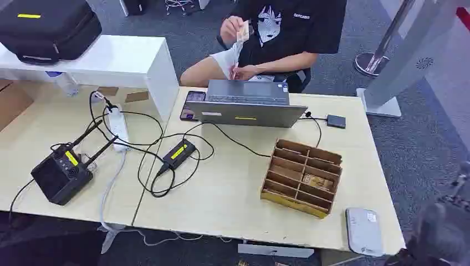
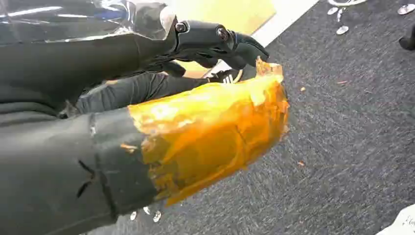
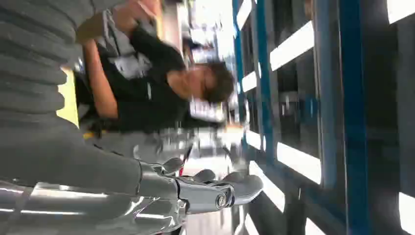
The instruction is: Pass the card to the sensor for recognition and then transmit it.
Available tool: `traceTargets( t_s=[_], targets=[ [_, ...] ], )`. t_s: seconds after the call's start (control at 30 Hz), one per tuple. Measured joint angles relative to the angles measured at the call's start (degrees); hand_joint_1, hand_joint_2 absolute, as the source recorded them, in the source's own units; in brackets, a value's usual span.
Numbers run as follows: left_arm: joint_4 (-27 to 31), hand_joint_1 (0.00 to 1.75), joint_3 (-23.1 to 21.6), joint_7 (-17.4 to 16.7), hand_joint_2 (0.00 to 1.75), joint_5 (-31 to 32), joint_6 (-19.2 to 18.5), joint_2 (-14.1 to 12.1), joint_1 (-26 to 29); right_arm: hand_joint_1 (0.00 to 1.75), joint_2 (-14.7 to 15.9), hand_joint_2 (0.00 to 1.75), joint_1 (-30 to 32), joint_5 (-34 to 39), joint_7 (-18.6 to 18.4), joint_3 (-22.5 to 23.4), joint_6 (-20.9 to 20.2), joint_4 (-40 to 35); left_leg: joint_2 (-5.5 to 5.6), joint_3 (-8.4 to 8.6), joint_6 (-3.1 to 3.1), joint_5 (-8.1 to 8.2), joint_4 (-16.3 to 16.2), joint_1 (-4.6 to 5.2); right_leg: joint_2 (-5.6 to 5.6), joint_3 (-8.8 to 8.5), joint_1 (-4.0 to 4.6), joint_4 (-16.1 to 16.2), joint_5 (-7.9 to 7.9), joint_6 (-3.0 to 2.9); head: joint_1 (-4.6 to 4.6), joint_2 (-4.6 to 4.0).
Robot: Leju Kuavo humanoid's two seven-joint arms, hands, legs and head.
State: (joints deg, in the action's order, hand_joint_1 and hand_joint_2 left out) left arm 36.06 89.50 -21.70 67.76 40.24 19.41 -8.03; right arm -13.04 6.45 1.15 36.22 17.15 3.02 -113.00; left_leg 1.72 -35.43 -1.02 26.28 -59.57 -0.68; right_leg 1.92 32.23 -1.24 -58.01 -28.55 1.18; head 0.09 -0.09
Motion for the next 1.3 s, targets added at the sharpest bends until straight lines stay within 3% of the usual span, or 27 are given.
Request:
traceTargets(
  t_s=[0.13, 0.23, 0.37, 0.43, 0.5, 0.7, 0.9, 0.93, 0.97, 1.1, 1.2, 1.27, 1.3],
  targets=[
    [0.0, 0.0, 0.0, 0.0, 0.0, 1.2, 0.0, 0.0, 0.0, 0.0, 1.9, 1.75, -3.4, -12.3, -1.2, -11.9, 3.2, 4.1, -0.02, 0.02, -0.01, -0.01, 0.0, 0.0, 0.02, -0.01, 0.0, 0.0, 0.01, 0.0, -0.02, 0.0],
    [0.0, 0.0, 0.0, 0.3, 0.0, 1.9, 0.0, 0.1, -0.1, 0.0, 3.8, 1.75, -8.7, -22.3, -4.8, -20.9, 9.3, 9.7, -0.05, 0.06, 0.01, -0.06, 0.0, -0.01, 0.06, 0.0, 0.01, 0.0, 0.03, -0.04, -0.02, 0.0],
    [-0.3, 0.0, 0.0, 0.8, 0.0, 3.2, 0.0, 0.1, -0.1, 0.0, 5.8, 1.75, -17.9, -35.9, -12.3, -29.7, 18.9, 19.5, -0.06, 0.05, 0.04, -0.14, 0.0, -0.02, 0.07, 0.02, 0.01, -0.1, 0.09, -0.06, -0.02, 0.0],
    [-0.5, 0.0, 0.0, 1.0, 0.0, 4.0, 0.0, 0.1, -0.2, 0.0, 6.5, 1.75, -23.7, -47.4, -18.2, -33.0, 26.2, 26.2, -0.06, 0.05, 0.03, -0.2, 0.0, -0.01, 0.08, 0.03, 0.01, -0.1, 0.16, -0.08, 0.0, 0.0],
    [-0.8, 0.0, 0.0, 1.5, 0.0, 5.0, 0.0, 0.1, -0.2, 0.0, 7.0, 1.75, -30.4, -55.4, -24.0, -35.3, 30.6, 33.9, -0.07, 0.06, -0.02, -0.25, 0.0, -0.01, 0.07, 0.05, 0.0, -0.1, 0.24, -0.08, -0.02, 0.0],
    [-1.7, 0.0, 0.0, 3.2, 0.0, 6.8, 0.0, 0.0, -0.4, 0.0, 8.1, 1.75, -46.7, -67.1, -36.2, -37.7, 35.0, 56.3, 0.06, 0.02, 0.09, -0.37, -0.1, 0.0, -0.02, 0.03, 0.0, -0.1, 0.31, -0.03, 0.0, 0.0],
    [-2.0, 0.0, 0.0, 3.7, 0.0, 6.9, 0.0, -0.1, -0.4, 0.0, 8.6, 1.75, -53.8, -68.2, -37.9, -38.4, 35.0, 68.8, 0.06, 0.01, 0.09, -0.36, -0.1, 0.0, -0.02, 0.06, -0.01, 0.0, 0.33, -0.02, 0.0, 0.0],
    [-2.0, 0.0, 0.0, 3.7, 0.0, 6.9, 0.0, -0.1, -0.4, 1.59, 8.6, 1.75, -54.4, -68.2, -37.9, -38.5, 35.0, 70.0, 0.06, 0.0, 0.08, -0.35, -0.1, 0.0, -0.02, 0.08, -0.01, 0.0, 0.33, -0.03, -0.02, 0.0],
    [-2.1, 0.0, 0.0, 3.8, 0.0, 6.9, 0.0, -0.1, -0.4, 1.75, 8.7, 1.75, -54.8, -68.3, -38.1, -38.5, 35.0, 71.1, 0.06, -0.01, 0.08, -0.35, -0.1, 0.0, -0.01, 0.1, -0.01, 0.0, 0.32, -0.03, -0.02, 0.0],
    [-2.3, 0.0, 0.0, 4.0, 0.0, 6.8, 0.0, -0.2, -0.5, 1.75, 8.9, 1.75, -56.3, -68.0, -38.7, -38.6, 35.3, 75.6, 0.06, -0.01, 0.08, -0.35, -0.1, -0.01, -0.02, 0.1, 0.0, 0.0, 0.32, -0.03, -0.02, 0.0],
    [-2.5, 0.0, 0.0, 4.0, 0.0, 6.7, 0.0, -0.2, -0.5, 1.75, 9.0, 1.75, -56.4, -67.4, -36.5, -38.6, 36.2, 77.0, 0.03, -0.01, 0.08, -0.35, -0.1, 0.0, 0.0, 0.11, 0.0, 0.0, 0.32, -0.03, -0.02, 0.0],
    [-2.5, 0.0, 0.0, 4.0, 0.0, 6.6, 0.0, -0.2, -0.5, 1.59, 9.0, 1.75, -56.3, -66.9, -35.4, -38.6, 36.3, 77.2, 0.04, -0.01, 0.08, -0.35, -0.1, 0.0, -0.01, 0.11, 0.0, 0.0, 0.32, -0.03, -0.02, 0.0],
    [-2.5, 0.0, 0.0, 4.0, 0.0, 6.5, 0.0, -0.2, -0.5, 1.59, 9.0, 1.75, -56.3, -66.8, -34.9, -38.5, 36.3, 77.2, 0.04, -0.02, 0.08, -0.35, -0.1, 0.0, -0.01, 0.11, 0.0, 0.0, 0.32, -0.03, 0.0, 0.0]
  ],
)
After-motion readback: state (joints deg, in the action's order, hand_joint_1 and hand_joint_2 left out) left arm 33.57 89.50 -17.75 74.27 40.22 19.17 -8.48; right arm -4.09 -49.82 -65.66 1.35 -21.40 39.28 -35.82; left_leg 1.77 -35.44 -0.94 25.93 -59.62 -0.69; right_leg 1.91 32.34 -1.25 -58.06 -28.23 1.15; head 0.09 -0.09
